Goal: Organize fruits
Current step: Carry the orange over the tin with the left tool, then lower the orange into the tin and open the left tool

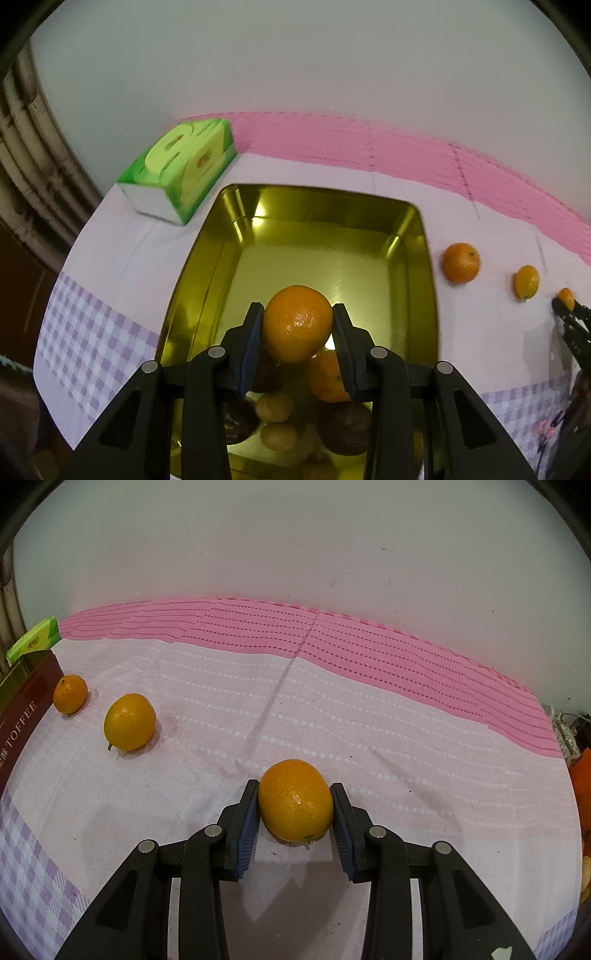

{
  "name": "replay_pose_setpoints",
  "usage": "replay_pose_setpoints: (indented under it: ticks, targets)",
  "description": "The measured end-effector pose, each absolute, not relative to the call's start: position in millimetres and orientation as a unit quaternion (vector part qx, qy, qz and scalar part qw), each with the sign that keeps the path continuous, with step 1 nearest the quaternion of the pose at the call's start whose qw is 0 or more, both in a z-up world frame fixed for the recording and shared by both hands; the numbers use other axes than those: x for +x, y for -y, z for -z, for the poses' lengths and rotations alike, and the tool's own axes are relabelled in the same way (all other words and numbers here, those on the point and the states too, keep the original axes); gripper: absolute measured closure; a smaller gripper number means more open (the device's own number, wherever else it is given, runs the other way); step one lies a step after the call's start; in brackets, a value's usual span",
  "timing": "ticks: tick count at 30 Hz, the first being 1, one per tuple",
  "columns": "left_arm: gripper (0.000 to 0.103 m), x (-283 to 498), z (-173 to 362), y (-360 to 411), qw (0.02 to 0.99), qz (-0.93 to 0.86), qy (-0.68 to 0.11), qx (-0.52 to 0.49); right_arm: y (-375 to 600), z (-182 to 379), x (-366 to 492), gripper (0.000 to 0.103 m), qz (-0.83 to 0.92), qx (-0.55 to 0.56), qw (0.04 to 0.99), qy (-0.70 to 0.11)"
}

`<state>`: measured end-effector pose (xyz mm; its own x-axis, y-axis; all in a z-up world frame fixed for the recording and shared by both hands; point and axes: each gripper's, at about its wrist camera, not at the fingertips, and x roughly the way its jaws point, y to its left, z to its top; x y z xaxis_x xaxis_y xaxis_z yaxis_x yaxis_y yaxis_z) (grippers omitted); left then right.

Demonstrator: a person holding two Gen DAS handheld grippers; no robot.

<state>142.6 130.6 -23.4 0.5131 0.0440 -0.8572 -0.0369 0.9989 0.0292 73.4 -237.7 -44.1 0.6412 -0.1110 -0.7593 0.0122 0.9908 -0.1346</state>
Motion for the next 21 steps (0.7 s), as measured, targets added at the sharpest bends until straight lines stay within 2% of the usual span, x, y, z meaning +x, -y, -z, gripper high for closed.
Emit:
replay_pose_setpoints:
  ticks: [21]
  targets:
    - [0.065,142.4,38.3,-134.7,0.861,-0.029,-0.508,0.006,237.2,44.2,72.8,0.068,0.035,-0.060,0.904,-0.422]
